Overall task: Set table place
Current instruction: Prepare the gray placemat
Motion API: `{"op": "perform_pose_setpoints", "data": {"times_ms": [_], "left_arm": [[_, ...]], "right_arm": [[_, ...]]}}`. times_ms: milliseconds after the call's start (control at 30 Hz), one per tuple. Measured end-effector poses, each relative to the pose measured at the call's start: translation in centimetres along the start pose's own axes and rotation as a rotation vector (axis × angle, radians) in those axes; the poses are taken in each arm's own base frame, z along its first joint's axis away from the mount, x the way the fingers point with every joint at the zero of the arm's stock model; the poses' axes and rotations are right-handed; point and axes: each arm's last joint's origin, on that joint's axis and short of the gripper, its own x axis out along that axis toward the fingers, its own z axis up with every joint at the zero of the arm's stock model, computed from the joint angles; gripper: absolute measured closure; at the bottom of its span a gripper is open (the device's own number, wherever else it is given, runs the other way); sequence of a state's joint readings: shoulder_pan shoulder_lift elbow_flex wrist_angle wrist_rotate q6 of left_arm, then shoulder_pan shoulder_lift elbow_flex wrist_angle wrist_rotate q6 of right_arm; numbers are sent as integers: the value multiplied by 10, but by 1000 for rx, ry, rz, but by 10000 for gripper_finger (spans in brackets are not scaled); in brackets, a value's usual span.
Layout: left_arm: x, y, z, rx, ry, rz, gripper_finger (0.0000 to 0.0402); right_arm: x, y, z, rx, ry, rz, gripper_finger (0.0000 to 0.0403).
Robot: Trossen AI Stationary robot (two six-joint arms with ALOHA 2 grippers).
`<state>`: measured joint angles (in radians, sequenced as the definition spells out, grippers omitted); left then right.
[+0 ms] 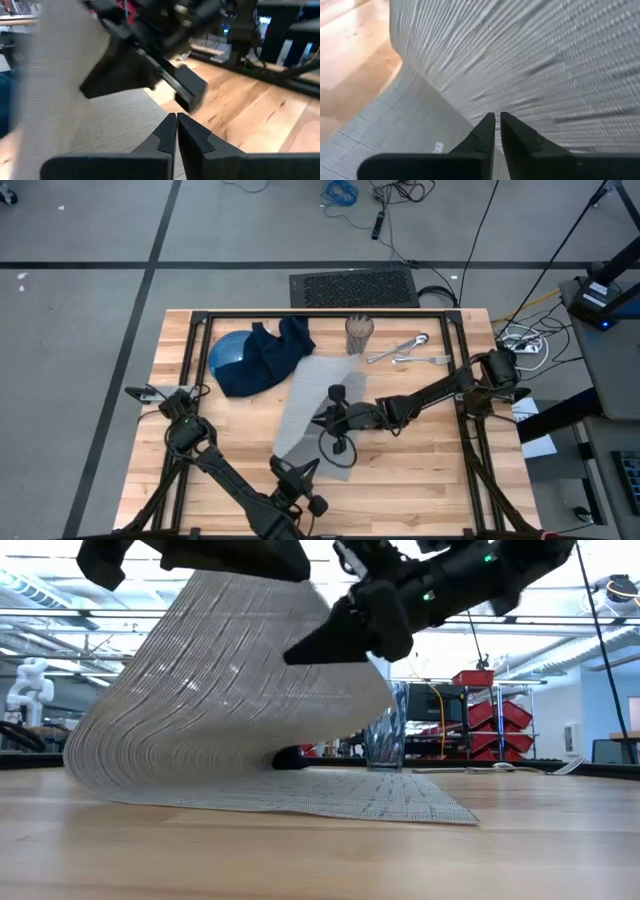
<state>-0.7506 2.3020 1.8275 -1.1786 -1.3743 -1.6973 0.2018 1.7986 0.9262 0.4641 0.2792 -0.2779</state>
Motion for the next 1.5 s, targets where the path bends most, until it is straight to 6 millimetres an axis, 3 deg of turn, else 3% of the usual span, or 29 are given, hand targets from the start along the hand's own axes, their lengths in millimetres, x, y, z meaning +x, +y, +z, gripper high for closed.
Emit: {"op": "perform_pose_setpoints", "data": {"times_ms": [233,400,767,1200,1500], "left_arm": [[-1,0,-1,86,39,2,401],[0,5,-3,165,144,24,401],[37,19,-3,291,336,176,401],[105,57,2,433,393,449,401],[113,82,-21,577,422,511,401]], "right_arm": [[15,-17,-1,23,-14,48,387],[19,-25,13,5,-73,53,387],[24,-50,44,36,-237,182,387],[25,-43,39,33,-191,287,387],[24,-32,32,24,-79,296,387]]}}
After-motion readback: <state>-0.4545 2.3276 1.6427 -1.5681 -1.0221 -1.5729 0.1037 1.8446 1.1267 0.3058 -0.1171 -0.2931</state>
